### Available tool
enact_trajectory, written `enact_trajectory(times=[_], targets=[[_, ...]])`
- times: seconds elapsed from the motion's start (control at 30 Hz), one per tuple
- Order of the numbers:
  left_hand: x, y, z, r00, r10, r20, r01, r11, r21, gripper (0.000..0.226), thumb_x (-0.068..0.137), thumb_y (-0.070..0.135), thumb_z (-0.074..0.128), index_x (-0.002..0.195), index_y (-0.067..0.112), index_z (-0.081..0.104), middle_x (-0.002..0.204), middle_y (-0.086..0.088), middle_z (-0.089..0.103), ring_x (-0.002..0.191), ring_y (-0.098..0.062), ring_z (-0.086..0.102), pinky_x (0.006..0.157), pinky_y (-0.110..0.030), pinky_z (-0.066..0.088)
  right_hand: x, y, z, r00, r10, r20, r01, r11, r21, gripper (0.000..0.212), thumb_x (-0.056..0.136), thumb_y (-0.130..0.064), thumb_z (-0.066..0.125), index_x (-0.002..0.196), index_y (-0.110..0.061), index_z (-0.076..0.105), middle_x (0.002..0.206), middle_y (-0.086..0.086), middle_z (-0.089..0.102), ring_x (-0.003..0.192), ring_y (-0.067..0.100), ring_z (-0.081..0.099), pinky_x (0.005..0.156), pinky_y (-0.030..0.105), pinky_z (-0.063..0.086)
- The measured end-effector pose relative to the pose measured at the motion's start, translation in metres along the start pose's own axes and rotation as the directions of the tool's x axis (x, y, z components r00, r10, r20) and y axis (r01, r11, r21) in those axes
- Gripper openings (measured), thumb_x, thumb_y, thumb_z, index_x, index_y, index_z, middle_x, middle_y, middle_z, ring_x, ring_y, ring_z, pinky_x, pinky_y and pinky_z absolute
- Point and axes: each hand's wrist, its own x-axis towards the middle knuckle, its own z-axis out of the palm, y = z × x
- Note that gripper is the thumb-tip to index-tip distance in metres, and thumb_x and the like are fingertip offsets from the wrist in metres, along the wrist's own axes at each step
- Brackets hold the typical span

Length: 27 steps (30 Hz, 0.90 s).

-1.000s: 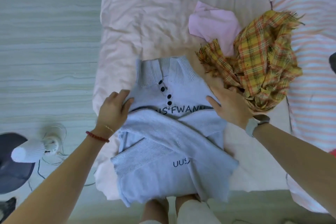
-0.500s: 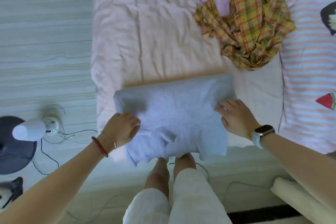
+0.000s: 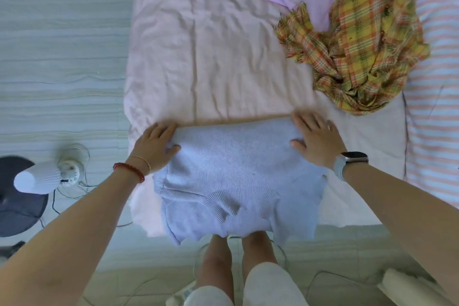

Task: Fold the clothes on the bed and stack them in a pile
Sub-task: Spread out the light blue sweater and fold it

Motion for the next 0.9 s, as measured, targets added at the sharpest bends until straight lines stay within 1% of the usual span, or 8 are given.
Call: enact_trajectory(times=[0.07,0.13,0.23,0.37,0.5,0.67,0.77,0.9], targets=[[0.009,0.005,-0.013,0.998,-0.048,0.049,0.053,0.993,-0.107,0.066,0.084,0.039,0.061,0.141,0.018,0.036,0.135,-0.015,0.043,0.128,-0.033,0.032,0.106,-0.038,0.029,0.011,0.006,-0.019,0.995,0.015,0.095,-0.021,0.998,0.062,0.069,0.087,-0.045,0.054,0.144,-0.020,0.023,0.144,0.003,0.032,0.132,0.027,0.028,0.096,0.043,0.034],[0.015,0.011,-0.025,0.993,-0.051,0.108,0.069,0.983,-0.172,0.057,0.078,0.033,0.070,0.128,0.013,0.052,0.114,-0.012,0.048,0.110,-0.030,0.044,0.091,-0.031,0.036,0.023,0.010,-0.037,0.986,-0.013,0.166,0.004,0.998,0.055,0.034,0.084,-0.041,0.059,0.111,-0.024,0.050,0.111,-0.002,0.051,0.108,0.025,0.046,0.079,0.036,0.035],[0.017,0.019,-0.044,0.986,-0.033,0.163,0.062,0.983,-0.173,0.037,0.078,0.029,0.071,0.108,0.010,0.059,0.099,-0.003,0.042,0.088,-0.022,0.048,0.073,-0.025,0.033,0.029,0.011,-0.059,0.973,-0.061,0.224,0.026,0.987,0.157,0.036,0.082,-0.033,0.062,0.065,-0.020,0.032,0.068,-0.004,0.039,0.063,0.014,0.040,0.054,0.028,0.026],[0.016,0.023,-0.084,0.996,-0.044,0.083,0.058,0.983,-0.176,0.020,0.079,0.025,0.067,0.073,0.019,0.049,0.075,0.003,0.050,0.086,-0.028,0.054,0.060,-0.028,0.030,0.031,0.015,-0.091,0.985,-0.067,0.156,0.040,0.984,0.176,0.040,0.084,-0.032,0.061,0.063,-0.018,0.030,0.068,-0.003,0.037,0.059,0.013,0.036,0.053,0.030,0.027],[0.028,0.036,-0.146,0.976,-0.091,-0.198,0.058,0.984,-0.166,0.020,0.082,0.023,0.065,0.095,0.010,0.058,0.093,-0.009,0.055,0.095,-0.031,0.053,0.075,-0.036,0.040,0.043,0.019,-0.138,0.983,0.037,-0.177,-0.006,0.985,0.170,0.024,0.086,-0.033,0.059,0.089,-0.010,0.050,0.090,0.003,0.046,0.087,0.024,0.047,0.063,0.033,0.035],[0.028,0.051,-0.193,0.808,-0.031,-0.589,0.032,0.999,-0.009,0.029,0.082,0.018,0.067,0.103,-0.001,0.060,0.103,-0.021,0.057,0.097,-0.038,0.051,0.076,-0.044,0.035,0.045,0.018,-0.181,0.790,0.016,-0.612,0.049,0.995,0.089,0.026,0.082,-0.015,0.065,0.101,0.002,0.059,0.096,0.021,0.054,0.095,0.037,0.050,0.063,0.039,0.041],[0.006,0.051,-0.178,0.746,0.137,-0.651,-0.078,0.990,0.119,0.019,0.071,0.009,0.070,0.085,-0.002,0.063,0.087,-0.022,0.061,0.081,-0.038,0.059,0.069,-0.042,0.039,0.023,0.015,-0.169,0.693,-0.112,-0.712,0.143,0.990,-0.016,0.026,0.061,0.002,0.073,0.085,0.004,0.063,0.078,0.020,0.055,0.076,0.038,0.056,0.061,0.041,0.045],[-0.029,0.039,-0.114,0.807,0.353,-0.474,-0.198,0.917,0.345,0.029,0.063,0.012,0.042,0.074,0.007,0.068,0.096,-0.014,0.070,0.089,-0.032,0.068,0.075,-0.034,0.042,-0.014,0.017,-0.103,0.780,-0.222,-0.585,0.184,0.975,-0.124,0.038,0.044,0.001,0.080,0.079,-0.005,0.066,0.074,0.012,0.058,0.075,0.034,0.061,0.073,0.038,0.040]])
